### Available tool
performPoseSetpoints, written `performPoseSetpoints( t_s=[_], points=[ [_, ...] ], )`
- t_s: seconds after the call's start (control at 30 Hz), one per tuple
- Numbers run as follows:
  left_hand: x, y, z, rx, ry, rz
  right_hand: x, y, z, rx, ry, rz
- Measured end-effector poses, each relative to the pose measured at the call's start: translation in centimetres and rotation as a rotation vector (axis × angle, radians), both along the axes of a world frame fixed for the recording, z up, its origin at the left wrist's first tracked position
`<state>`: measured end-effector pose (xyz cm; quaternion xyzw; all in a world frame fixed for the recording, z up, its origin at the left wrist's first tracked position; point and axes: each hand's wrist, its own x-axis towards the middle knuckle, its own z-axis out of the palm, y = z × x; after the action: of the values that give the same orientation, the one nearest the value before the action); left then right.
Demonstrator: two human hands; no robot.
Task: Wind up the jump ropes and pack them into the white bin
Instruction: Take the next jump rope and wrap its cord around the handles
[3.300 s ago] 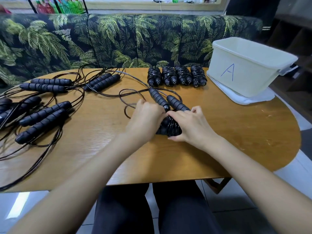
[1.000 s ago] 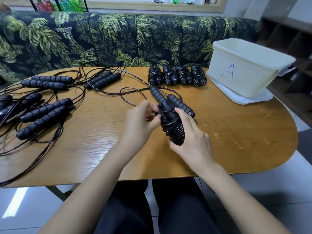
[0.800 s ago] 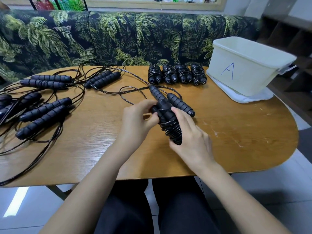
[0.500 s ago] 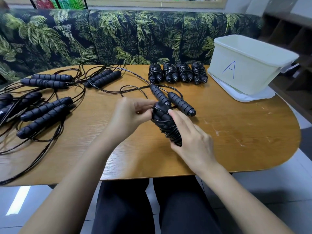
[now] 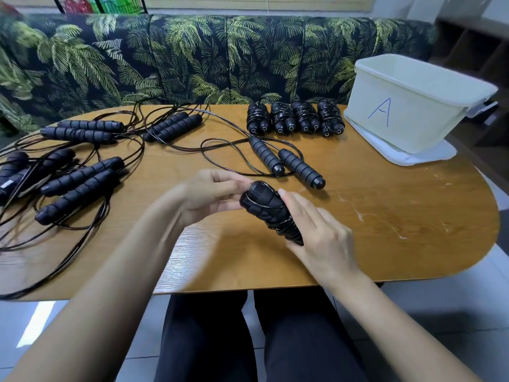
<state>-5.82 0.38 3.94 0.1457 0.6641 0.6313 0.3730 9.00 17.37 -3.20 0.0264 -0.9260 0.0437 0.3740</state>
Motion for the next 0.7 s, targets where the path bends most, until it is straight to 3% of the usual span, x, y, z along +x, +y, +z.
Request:
performPoseSetpoints(
  t_s=[0.23, 0.47, 0.7],
  points=[
    [1.6, 0.6, -1.1, 0.079, 0.093, 0.173, -0.1, 0.2, 0.4, -0.021, -0.082, -0.071],
    [0.6, -0.5, -1.0, 0.056, -0.084, -0.014, 0.5, 0.9, 0.2, 0.041, -0.08, -0.006],
    [0.3, -0.7, -0.9, 0.029, -0.094, -0.151, 0.7, 1.3, 0.6, 0.054, -0.061, 0.071]
  ],
)
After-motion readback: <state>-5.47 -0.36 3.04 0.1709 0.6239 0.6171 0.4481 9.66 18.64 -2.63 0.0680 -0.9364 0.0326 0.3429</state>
